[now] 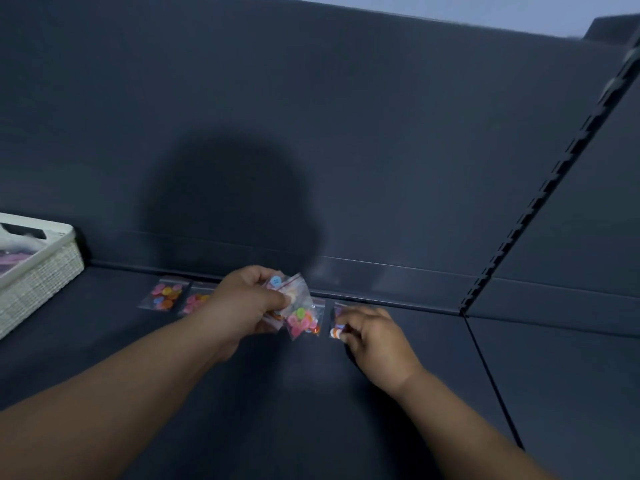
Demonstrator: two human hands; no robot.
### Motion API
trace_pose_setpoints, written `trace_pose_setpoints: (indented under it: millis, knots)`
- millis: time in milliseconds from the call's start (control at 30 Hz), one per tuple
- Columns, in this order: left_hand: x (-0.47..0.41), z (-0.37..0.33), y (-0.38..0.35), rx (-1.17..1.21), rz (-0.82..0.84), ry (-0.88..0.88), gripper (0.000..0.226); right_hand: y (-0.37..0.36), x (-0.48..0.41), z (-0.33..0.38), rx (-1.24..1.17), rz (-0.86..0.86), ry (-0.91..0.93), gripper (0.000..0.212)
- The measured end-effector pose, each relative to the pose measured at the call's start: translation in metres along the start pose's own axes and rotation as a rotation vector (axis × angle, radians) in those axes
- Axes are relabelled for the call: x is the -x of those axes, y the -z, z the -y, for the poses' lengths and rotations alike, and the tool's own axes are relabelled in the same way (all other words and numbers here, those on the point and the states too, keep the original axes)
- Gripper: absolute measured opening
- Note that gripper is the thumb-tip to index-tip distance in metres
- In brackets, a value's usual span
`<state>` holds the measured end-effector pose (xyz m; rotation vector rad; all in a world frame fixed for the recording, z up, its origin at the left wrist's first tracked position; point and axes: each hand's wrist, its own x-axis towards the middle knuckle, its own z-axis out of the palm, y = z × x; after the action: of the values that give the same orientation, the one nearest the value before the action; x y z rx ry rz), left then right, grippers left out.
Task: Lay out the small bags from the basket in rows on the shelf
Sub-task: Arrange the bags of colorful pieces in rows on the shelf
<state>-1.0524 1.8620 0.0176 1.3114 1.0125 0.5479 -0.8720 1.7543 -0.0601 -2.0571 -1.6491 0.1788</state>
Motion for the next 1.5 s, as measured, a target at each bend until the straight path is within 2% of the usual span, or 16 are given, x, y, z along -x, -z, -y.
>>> trace_pose_setpoints:
  millis: [67, 167, 233, 333, 467, 567, 667, 833, 1000, 1200, 1300, 1400, 1467, 1500]
  knots:
    - [0.0, -0.001, -0.003, 0.005, 0.017, -0.011, 0.025, 0.005, 0.0, 0.005, -0.126, -0.062, -0.064, 0.014]
    - [0.002, -0.004, -0.01, 0.004, 0.068, -0.019, 0.025, 0.023, -0.002, 0.029, -0.621, -0.149, -0.248, 0.014]
    - [0.003, -0.005, -0.015, -0.002, 0.1, -0.02, 0.025, 0.034, -0.004, 0.044, -0.931, -0.061, -0.322, 0.01]
    - [0.005, -0.007, -0.024, 0.0, 0.137, -0.026, 0.024, 0.041, -0.006, 0.057, -1.057, 0.048, -0.334, 0.01]
    - [0.005, -0.008, -0.034, 0.045, 0.133, 0.011, 0.02, 0.051, -0.001, 0.053, -1.049, 0.024, -0.405, 0.018]
    - [0.002, -0.006, -0.036, 0.067, 0.102, 0.059, 0.02, 0.062, 0.003, 0.035, -1.014, -0.127, -0.555, 0.015]
    - [0.002, -0.005, -0.037, 0.047, 0.081, 0.068, 0.022, 0.067, 0.007, 0.01, -0.865, -0.245, -0.685, 0.021]
    - [0.0, -0.001, -0.04, 0.02, 0.071, 0.058, 0.018, 0.049, 0.014, -0.021, -0.654, -0.18, -0.775, 0.032]
    - [-0.001, 0.001, -0.045, 0.013, 0.065, 0.044, 0.012, 0.044, 0.018, -0.021, -0.366, -0.185, -0.734, 0.025]
    - [0.001, -0.001, -0.048, 0.03, 0.068, 0.048, 0.013, 0.043, 0.013, -0.018, -0.34, -0.154, -0.707, 0.034]
    - [0.003, -0.003, -0.048, 0.028, 0.071, 0.064, 0.013, 0.045, 0.016, -0.018, -0.425, -0.139, -0.677, 0.038]
    - [0.004, -0.004, -0.05, 0.021, 0.068, 0.07, 0.015, 0.047, 0.017, -0.02, -0.397, -0.189, -0.659, 0.045]
    - [0.005, -0.005, -0.053, 0.017, 0.066, 0.066, 0.016, 0.05, 0.018, -0.013, -0.327, -0.255, -0.595, 0.039]
    - [0.005, -0.006, -0.055, 0.016, 0.074, 0.067, 0.016, 0.054, 0.017, -0.007, -0.393, -0.262, -0.565, 0.03]
